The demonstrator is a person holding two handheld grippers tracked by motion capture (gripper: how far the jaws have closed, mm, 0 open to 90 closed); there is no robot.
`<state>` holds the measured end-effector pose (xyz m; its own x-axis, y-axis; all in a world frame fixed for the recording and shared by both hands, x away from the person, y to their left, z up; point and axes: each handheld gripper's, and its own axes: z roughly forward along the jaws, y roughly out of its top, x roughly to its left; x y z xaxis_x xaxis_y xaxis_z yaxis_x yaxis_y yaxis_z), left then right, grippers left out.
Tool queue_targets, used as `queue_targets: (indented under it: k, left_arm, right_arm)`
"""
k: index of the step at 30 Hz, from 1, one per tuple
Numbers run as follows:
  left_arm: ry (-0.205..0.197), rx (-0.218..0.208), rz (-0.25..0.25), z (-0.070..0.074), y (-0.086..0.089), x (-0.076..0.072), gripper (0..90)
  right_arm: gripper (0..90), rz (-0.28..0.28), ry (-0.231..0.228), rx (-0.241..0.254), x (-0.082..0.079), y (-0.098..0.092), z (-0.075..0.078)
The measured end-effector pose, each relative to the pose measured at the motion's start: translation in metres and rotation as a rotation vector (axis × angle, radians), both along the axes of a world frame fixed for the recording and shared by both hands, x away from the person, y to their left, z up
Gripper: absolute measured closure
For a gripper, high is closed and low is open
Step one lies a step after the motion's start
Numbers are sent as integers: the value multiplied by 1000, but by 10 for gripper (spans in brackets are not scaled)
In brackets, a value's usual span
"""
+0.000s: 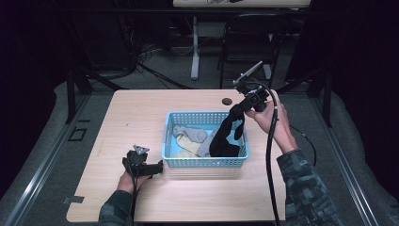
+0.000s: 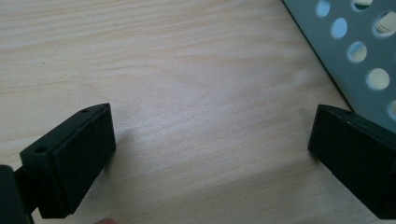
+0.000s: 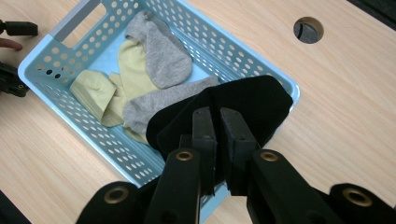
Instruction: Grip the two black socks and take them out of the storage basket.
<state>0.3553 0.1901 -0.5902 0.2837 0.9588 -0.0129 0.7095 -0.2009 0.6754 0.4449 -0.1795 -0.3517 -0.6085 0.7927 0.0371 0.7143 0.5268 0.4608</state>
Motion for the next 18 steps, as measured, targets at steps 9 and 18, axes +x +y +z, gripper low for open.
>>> queue_targets:
  k: [9, 18]
  left_arm:
    - [0, 0, 0, 0, 0, 0, 7]
    - [0, 1, 0, 0, 0, 0, 7]
  right_arm:
    - [851, -24, -32, -1, -7, -15, 15]
    - [851, -59, -52, -2, -13, -38, 24]
